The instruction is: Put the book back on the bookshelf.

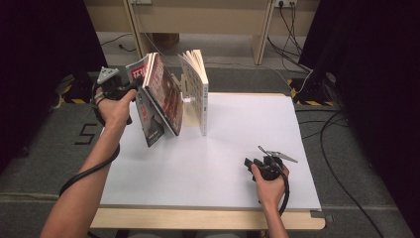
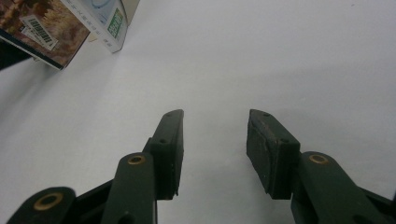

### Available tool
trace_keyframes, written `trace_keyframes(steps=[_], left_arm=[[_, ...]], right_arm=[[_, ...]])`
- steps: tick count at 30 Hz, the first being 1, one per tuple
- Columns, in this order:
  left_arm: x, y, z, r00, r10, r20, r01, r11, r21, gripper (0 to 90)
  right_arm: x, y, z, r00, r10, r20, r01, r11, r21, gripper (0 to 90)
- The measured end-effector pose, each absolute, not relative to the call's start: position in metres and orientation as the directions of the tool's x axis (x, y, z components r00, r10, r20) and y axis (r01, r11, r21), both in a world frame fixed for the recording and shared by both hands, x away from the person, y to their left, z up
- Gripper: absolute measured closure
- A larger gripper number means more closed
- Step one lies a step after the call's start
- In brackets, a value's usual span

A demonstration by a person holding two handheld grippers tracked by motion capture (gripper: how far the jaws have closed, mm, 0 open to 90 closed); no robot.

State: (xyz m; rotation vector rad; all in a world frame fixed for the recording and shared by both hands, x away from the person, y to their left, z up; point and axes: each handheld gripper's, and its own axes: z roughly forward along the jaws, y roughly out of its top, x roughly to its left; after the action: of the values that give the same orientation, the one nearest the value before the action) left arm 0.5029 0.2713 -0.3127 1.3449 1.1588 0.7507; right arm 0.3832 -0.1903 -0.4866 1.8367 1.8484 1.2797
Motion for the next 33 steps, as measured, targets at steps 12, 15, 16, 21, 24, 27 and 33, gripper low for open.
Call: trace_keyframes(steps=[12, 15, 16, 21, 24, 27, 33], left_arm=[[0.510, 0.286, -0.336, 0.255, 0.962, -0.093, 0.054, 0.082, 0.995, 85.7], [0.506, 0.292, -0.350, 0.253, 0.959, -0.124, 0.083, 0.106, 0.991, 84.3], [0.504, 0.293, -0.353, 0.254, 0.959, -0.128, 0.091, 0.108, 0.990, 83.6], [0.504, 0.303, -0.357, 0.242, 0.949, -0.203, 0.133, 0.175, 0.975, 78.0], [0.507, 0.307, -0.351, 0.238, 0.940, -0.243, 0.156, 0.210, 0.965, 77.1], [0.511, 0.311, -0.344, 0.236, 0.921, -0.308, 0.188, 0.268, 0.945, 75.4], [0.523, 0.311, -0.335, 0.210, 0.905, -0.370, 0.300, 0.300, 0.905, 76.1]], right_arm=[[0.384, -0.191, -0.487, -0.179, 0.896, 0.407, 0.692, -0.179, 0.699, 56.9], [0.384, -0.191, -0.488, -0.185, 0.898, 0.400, 0.688, -0.172, 0.705, 57.0], [0.384, -0.191, -0.488, -0.184, 0.897, 0.402, 0.689, -0.174, 0.703, 56.9], [0.384, -0.190, -0.488, -0.186, 0.897, 0.400, 0.691, -0.171, 0.703, 56.9], [0.383, -0.189, -0.488, -0.184, 0.896, 0.404, 0.694, -0.173, 0.699, 56.9], [0.384, -0.189, -0.488, -0.182, 0.897, 0.403, 0.697, -0.171, 0.696, 56.9], [0.385, -0.190, -0.490, -0.190, 0.899, 0.394, 0.698, -0.159, 0.698, 56.9]])
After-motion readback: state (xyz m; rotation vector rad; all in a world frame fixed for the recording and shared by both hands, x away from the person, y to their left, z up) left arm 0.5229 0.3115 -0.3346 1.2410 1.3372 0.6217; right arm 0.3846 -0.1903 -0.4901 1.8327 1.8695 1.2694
